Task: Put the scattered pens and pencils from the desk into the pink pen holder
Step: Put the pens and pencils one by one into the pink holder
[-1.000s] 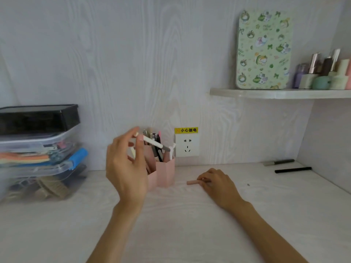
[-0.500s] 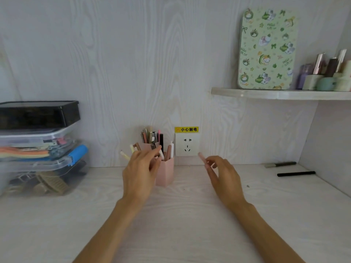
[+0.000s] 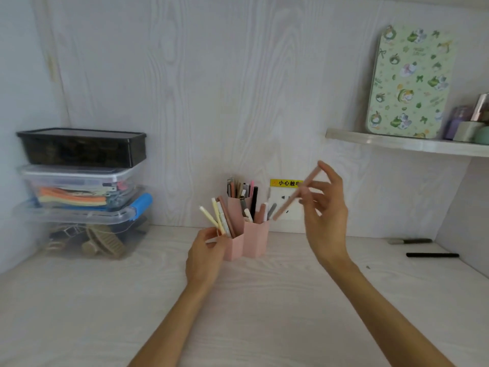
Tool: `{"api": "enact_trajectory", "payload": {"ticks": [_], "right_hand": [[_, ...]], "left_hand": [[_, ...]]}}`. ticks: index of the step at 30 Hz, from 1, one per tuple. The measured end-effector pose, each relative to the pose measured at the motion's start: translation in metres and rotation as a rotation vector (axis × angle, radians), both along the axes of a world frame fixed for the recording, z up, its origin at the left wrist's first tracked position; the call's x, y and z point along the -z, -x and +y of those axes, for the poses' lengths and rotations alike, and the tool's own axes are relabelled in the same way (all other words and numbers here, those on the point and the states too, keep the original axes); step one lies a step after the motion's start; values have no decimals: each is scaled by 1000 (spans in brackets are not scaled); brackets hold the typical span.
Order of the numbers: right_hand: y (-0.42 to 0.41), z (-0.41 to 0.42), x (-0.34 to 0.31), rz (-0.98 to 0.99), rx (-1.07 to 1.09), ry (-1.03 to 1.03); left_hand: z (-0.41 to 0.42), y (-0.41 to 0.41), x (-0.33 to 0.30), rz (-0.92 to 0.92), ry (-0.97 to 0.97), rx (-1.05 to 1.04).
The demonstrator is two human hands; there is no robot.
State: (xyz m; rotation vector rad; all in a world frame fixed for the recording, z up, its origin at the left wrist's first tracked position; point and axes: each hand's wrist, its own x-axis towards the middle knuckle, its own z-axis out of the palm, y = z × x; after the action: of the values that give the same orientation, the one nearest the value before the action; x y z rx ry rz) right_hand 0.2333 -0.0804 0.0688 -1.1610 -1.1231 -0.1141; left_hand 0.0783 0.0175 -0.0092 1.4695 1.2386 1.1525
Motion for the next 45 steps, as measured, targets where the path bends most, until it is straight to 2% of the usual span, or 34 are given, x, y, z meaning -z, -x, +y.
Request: {"api": "enact_trajectory", "payload": {"ticks": [3, 7, 8, 14, 18, 20, 24, 27, 29, 33, 37, 42, 45], "right_hand": [[37, 24, -13, -217, -23, 104], [59, 63, -5, -736, 237, 422], [60, 70, -2, -815, 284, 461], [53, 89, 15, -1136, 475, 293], [44, 88, 19, -1292, 492, 425], [40, 80, 19, -1275, 475, 475], [15, 45, 20, -1110, 395, 402], [-40, -1, 36, -977, 411, 335], [-85, -28, 48, -894, 465, 366], [-175, -70, 70, -645, 631, 604], [-234, -93, 85, -387, 696, 909], [-270, -105, 100, -356, 620, 1198], [-276, -106, 103, -358, 568, 1217]], "left_hand": [[-2, 3, -1, -14, -5, 18], [-4, 4, 2, -23, -42, 7], [-4, 4, 3, -28, -45, 8], [-1, 5, 6, -39, -44, -10], [-2, 6, 6, -13, -106, -140], [-4, 7, 6, 23, -141, -158], [-8, 8, 6, 165, -308, -172], [-21, -2, -1, 275, -482, -179], [-33, -14, -10, 249, -552, -167], [-55, -74, -15, 260, -596, 27], [-72, -151, -7, 402, -563, 317], [-81, -237, 1, 548, -589, 581], [-80, -284, 4, 606, -593, 708]]}}
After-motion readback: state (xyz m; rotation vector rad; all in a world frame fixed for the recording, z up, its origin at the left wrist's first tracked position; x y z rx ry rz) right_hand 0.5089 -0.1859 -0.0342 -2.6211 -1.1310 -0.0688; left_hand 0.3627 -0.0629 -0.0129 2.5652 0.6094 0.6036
